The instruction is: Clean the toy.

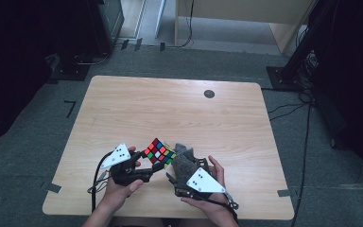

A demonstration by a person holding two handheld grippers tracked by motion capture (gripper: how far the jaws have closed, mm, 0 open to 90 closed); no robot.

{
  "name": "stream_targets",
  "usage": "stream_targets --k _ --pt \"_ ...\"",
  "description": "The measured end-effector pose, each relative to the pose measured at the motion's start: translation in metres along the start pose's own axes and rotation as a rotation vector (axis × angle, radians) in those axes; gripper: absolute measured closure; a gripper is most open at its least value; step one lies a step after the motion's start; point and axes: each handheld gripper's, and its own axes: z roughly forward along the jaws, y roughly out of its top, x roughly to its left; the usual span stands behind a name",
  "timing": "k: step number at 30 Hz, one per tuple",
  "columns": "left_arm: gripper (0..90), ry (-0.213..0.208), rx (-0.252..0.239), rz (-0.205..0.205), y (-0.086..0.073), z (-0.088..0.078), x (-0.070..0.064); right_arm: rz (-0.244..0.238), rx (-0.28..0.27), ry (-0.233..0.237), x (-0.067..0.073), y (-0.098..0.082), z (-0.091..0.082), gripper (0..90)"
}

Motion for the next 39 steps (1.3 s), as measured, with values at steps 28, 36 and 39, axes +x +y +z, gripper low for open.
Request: stream_targets --k 28,36,39 --pt "12.5 0.071 0.071 0.213 -0.005 0.003 -0.003 0.185 0.026 -0.028 -0.030 0.007 -0.019 34.5" --pt "13.7 0.171 0.136 0.469 -0.020 0.014 -0.018 0.381 0.109 0.055 -0.027 0.019 -0.019 34.4" --pt "13.8 0.194 0.143 0.544 -0.025 0.020 -0.027 0.421 0.113 0.086 -0.025 0.021 -0.018 34.4"
